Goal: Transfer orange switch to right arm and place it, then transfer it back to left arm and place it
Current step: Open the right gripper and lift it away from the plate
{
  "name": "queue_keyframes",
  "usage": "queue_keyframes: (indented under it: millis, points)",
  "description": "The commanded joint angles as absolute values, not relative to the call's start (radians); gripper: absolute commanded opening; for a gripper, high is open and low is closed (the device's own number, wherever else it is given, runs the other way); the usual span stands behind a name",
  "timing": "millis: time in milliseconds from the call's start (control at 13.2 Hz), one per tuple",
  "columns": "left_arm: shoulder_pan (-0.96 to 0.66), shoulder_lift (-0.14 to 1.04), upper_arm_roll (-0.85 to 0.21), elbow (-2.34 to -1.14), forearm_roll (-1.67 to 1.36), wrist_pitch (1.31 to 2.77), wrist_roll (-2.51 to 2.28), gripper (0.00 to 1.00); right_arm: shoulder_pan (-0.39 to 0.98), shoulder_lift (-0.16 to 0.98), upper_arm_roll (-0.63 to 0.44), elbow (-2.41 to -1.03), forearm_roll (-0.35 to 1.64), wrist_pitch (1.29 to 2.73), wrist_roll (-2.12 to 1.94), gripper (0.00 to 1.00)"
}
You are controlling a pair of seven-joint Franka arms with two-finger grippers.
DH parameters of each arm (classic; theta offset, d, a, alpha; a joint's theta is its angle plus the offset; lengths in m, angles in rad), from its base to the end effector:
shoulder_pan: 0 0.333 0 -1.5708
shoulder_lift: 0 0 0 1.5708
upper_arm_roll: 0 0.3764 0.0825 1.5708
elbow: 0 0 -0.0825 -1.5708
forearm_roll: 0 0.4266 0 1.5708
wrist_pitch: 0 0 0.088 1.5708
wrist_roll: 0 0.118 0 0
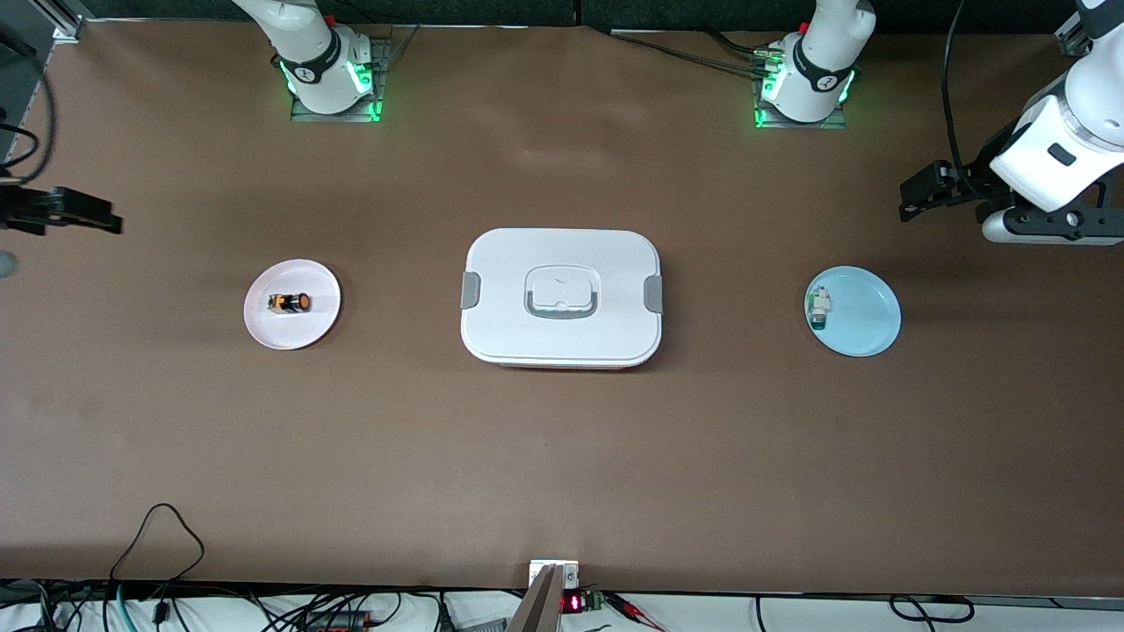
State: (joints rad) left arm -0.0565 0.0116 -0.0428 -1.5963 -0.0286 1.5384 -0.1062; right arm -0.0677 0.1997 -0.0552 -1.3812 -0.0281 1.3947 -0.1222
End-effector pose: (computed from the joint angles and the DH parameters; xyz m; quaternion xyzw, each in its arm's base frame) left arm 0.5926 -0.0623 0.6513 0.9993 0.0035 -0.0360 0.0109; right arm 0.6426 -0.0791 0.6318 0.9955 -0.0015 -0.0945 0.0080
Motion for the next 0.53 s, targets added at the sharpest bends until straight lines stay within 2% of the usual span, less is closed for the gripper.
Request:
queue_keyframes:
  millis: [0,303,454]
  points:
    - [-0.057,0.026,-0.044,-1.568,-0.009,1.522,-0.106,1.0,-0.058,0.149,-0.046,-1.463,-0.067,1.478,-0.06,1.0]
    - [-0.057,0.026,-0.044,-1.568,-0.011,1.522,-0.106,1.0,-0.057,0.111,-0.04,-1.529,-0.067,1.549,-0.035,1.0]
    - [-0.057,0.026,-0.044,-1.568,-0.012,1.522,-0.106,1.0,-0.057,0.045,-0.04,-1.636,-0.067,1.63,-0.035,1.0]
